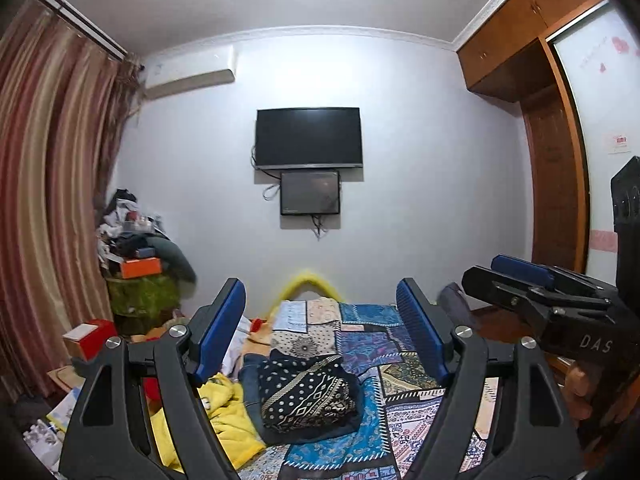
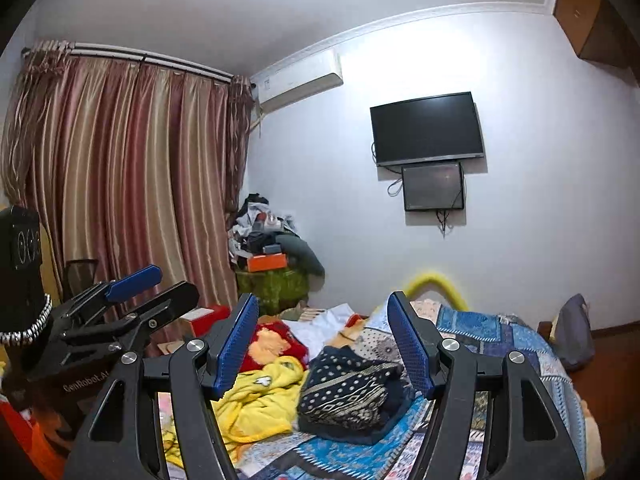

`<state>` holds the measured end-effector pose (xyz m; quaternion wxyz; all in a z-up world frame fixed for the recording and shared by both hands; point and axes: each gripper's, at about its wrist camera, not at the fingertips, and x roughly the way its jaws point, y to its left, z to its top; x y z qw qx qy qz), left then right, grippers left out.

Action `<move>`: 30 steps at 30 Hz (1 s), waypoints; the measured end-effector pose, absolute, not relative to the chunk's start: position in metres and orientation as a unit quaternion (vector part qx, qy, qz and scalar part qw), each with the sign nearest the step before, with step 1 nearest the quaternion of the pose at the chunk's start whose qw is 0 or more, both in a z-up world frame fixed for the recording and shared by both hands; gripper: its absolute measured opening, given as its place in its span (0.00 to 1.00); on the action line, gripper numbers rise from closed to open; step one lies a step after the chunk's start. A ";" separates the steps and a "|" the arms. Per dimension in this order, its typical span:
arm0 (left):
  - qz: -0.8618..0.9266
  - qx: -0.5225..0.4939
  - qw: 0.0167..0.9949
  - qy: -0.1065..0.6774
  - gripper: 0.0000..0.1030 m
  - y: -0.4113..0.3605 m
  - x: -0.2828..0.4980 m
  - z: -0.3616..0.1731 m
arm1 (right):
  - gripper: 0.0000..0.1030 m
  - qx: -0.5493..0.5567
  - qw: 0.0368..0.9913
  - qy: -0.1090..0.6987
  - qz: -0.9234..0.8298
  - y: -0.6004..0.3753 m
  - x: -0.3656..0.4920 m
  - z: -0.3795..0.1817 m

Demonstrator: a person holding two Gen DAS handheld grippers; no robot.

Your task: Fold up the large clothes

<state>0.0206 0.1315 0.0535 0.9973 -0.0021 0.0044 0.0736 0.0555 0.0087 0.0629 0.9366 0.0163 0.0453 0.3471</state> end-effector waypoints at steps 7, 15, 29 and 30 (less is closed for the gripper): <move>0.090 -0.022 0.996 0.018 0.90 0.133 0.012 0.039 | 0.73 -0.001 0.949 0.040 0.311 0.005 0.028 0.054; 0.104 -0.029 0.994 0.021 0.99 0.135 0.010 0.033 | 1.00 -0.001 0.960 0.031 0.279 0.004 0.022 0.048; 0.109 -0.030 0.993 0.033 1.00 0.134 0.016 0.022 | 1.00 0.004 0.963 0.055 0.263 -0.005 0.036 0.040; 0.110 -0.029 0.993 0.034 1.00 0.135 0.016 0.021 | 1.00 0.005 0.963 0.056 0.263 -0.005 0.036 0.039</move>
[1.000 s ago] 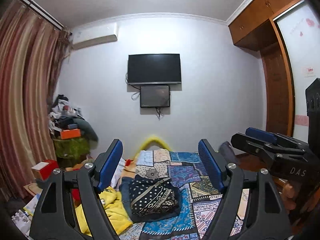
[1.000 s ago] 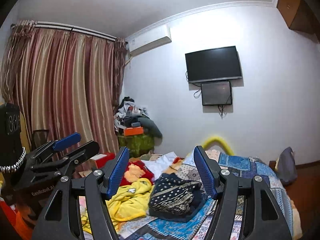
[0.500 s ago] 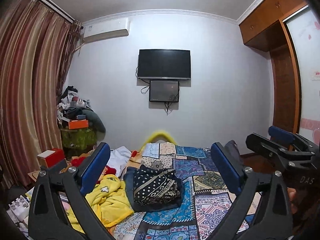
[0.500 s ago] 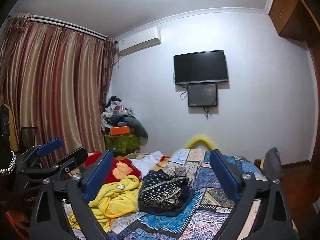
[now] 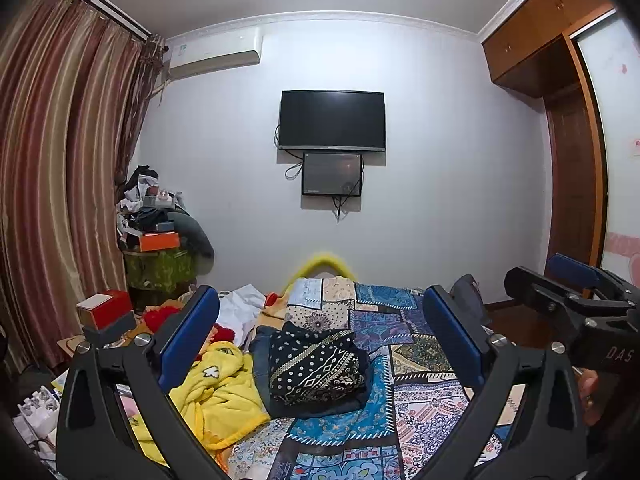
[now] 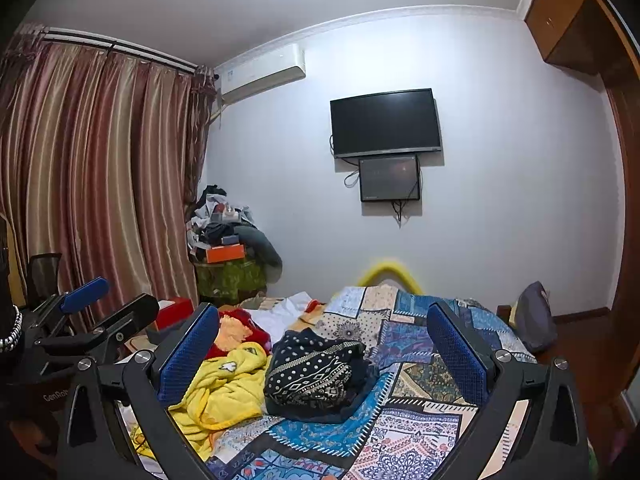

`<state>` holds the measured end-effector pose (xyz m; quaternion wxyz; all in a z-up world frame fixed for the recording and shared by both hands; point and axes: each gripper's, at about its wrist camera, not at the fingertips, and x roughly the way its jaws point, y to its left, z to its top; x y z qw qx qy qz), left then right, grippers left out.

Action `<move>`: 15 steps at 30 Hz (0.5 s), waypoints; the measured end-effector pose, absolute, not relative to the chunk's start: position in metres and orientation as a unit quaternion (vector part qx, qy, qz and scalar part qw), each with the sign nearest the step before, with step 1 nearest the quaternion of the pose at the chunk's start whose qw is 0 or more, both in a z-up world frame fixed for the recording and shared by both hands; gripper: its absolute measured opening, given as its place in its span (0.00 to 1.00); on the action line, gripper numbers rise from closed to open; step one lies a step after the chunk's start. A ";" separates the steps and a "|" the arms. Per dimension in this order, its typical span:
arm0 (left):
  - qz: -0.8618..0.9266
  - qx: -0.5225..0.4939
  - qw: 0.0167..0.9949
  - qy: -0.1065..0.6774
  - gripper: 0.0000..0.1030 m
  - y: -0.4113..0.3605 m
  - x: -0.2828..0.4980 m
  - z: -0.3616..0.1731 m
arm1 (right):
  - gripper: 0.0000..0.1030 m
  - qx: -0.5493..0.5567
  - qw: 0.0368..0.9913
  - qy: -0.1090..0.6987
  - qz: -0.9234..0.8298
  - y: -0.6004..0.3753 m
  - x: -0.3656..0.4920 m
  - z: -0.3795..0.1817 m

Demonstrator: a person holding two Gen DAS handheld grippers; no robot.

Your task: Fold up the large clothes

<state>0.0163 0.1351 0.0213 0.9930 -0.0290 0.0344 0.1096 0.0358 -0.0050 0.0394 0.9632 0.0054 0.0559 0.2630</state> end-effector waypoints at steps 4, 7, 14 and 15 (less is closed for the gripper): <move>0.111 -0.028 0.993 0.036 1.00 0.135 0.018 0.019 | 1.00 0.013 0.963 0.059 0.263 -0.007 0.037 0.039; 0.111 -0.031 0.993 0.037 1.00 0.137 0.018 0.018 | 1.00 0.013 0.963 0.060 0.262 -0.008 0.038 0.039; 0.110 -0.044 0.992 0.042 1.00 0.141 0.020 0.016 | 1.00 0.008 0.962 0.061 0.266 -0.006 0.037 0.037; 0.111 -0.045 0.992 0.042 1.00 0.142 0.020 0.016 | 1.00 0.006 0.962 0.060 0.266 -0.005 0.037 0.037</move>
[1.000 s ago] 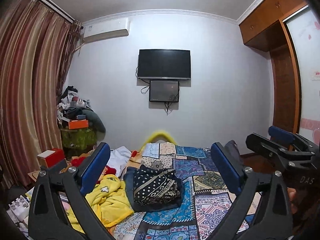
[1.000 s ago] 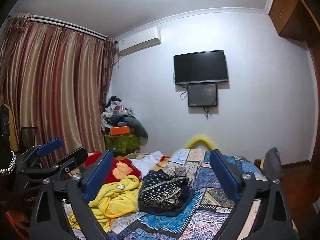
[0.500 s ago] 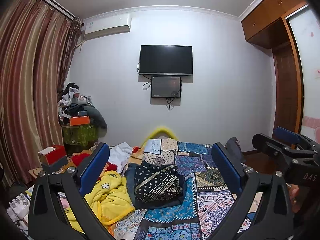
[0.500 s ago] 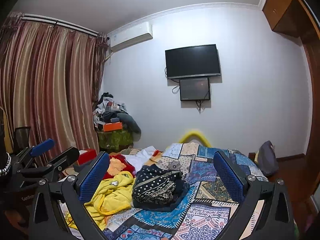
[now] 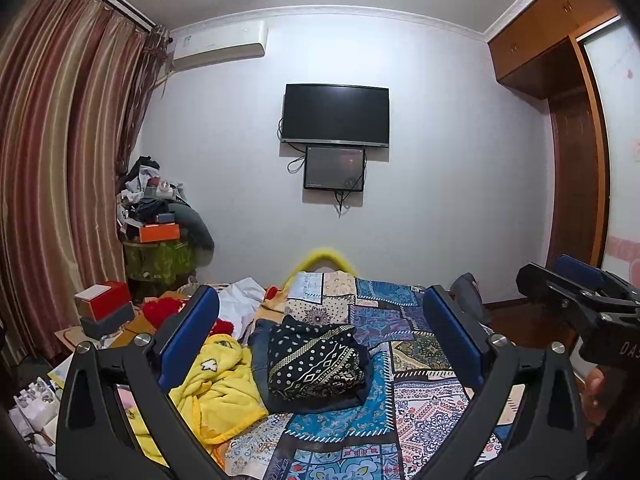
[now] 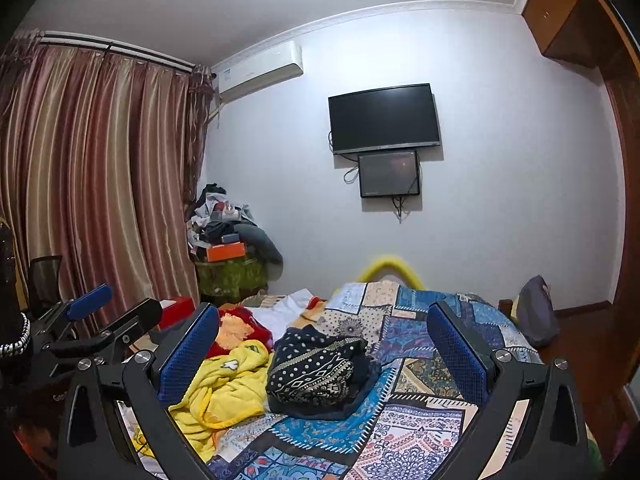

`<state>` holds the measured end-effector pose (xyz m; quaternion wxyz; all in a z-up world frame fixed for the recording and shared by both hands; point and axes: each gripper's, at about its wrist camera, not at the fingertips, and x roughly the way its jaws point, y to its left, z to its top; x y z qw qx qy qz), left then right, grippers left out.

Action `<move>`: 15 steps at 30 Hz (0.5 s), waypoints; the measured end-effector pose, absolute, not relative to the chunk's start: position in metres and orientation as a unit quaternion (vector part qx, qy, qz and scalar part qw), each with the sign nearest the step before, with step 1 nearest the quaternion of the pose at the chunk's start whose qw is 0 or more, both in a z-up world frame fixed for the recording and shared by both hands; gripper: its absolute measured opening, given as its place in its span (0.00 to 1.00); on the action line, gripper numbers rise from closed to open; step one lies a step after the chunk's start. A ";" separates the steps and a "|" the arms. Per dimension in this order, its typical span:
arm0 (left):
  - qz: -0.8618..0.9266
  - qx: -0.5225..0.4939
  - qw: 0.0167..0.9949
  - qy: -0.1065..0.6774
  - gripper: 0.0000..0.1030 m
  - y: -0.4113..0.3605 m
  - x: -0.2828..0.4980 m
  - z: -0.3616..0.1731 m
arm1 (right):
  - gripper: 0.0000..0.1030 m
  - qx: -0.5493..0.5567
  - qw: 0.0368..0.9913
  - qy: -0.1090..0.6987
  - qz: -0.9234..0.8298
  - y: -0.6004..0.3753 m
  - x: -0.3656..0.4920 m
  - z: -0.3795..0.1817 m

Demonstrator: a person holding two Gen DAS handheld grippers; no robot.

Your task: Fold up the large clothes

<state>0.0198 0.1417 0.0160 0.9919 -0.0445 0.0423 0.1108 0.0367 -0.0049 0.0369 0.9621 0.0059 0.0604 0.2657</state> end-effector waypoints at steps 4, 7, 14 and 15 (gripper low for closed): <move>0.112 -0.047 0.992 0.044 1.00 0.144 0.020 0.016 | 1.00 0.000 0.963 0.058 0.265 -0.003 0.035 0.035; 0.112 -0.047 0.992 0.045 1.00 0.145 0.020 0.016 | 1.00 0.000 0.962 0.060 0.265 -0.002 0.036 0.034; 0.110 -0.052 0.991 0.047 1.00 0.147 0.020 0.015 | 1.00 -0.002 0.960 0.067 0.271 0.000 0.037 0.030; 0.110 -0.053 0.991 0.048 1.00 0.147 0.020 0.015 | 1.00 -0.001 0.960 0.067 0.271 0.000 0.038 0.030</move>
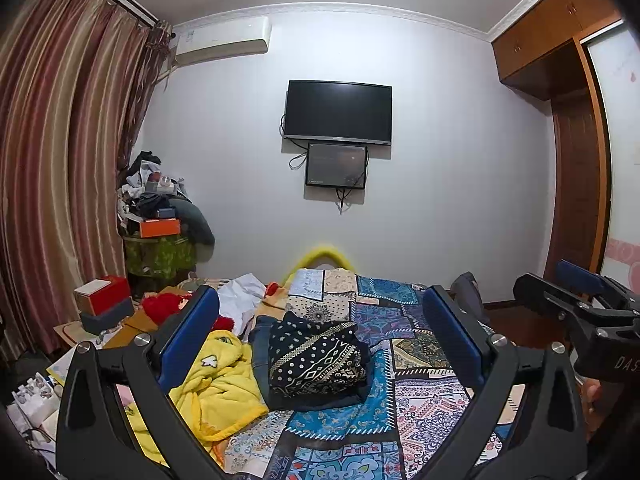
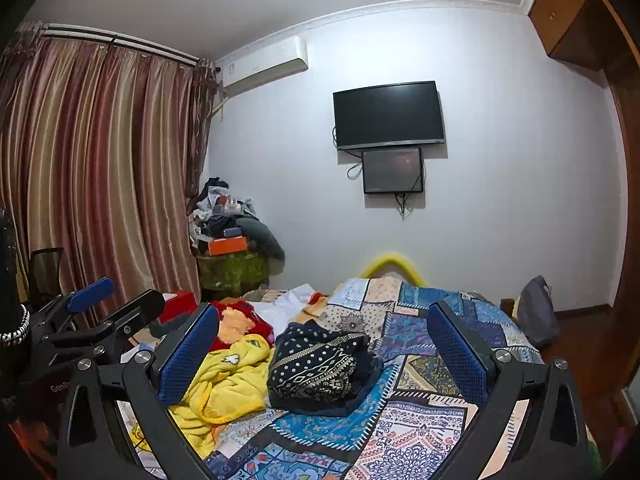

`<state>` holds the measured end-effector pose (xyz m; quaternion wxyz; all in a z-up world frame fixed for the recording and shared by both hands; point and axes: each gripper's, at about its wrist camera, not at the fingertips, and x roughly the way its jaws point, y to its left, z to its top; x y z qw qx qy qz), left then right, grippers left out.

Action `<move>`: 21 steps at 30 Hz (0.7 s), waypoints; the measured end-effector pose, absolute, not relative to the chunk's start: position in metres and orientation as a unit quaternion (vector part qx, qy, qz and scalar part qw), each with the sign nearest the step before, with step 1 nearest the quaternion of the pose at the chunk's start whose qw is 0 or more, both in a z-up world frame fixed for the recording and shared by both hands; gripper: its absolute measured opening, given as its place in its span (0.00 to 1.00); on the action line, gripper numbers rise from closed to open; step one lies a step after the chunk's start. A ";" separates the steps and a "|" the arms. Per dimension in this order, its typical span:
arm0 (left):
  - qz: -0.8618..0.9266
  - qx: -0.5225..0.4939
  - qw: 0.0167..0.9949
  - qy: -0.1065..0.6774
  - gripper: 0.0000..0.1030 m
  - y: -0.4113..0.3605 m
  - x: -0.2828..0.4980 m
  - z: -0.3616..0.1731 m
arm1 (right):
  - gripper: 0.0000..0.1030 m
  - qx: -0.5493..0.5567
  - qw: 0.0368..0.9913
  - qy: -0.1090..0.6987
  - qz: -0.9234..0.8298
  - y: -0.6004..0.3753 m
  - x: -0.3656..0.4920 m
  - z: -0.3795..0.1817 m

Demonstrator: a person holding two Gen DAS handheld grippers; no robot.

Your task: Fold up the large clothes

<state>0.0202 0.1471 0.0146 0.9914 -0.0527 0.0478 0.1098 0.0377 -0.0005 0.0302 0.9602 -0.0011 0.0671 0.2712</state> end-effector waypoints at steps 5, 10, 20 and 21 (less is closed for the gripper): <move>0.106 -0.055 0.991 0.052 1.00 0.148 0.021 0.014 | 1.00 -0.001 0.960 0.068 0.272 0.000 0.038 0.029; 0.098 -0.055 0.992 0.055 1.00 0.147 0.021 0.013 | 1.00 -0.002 0.961 0.067 0.270 -0.001 0.040 0.028; 0.089 -0.046 0.993 0.055 1.00 0.144 0.020 0.014 | 1.00 0.007 0.962 0.070 0.265 -0.008 0.046 0.027; 0.088 -0.045 0.994 0.055 1.00 0.144 0.020 0.014 | 1.00 0.006 0.962 0.070 0.264 -0.008 0.047 0.027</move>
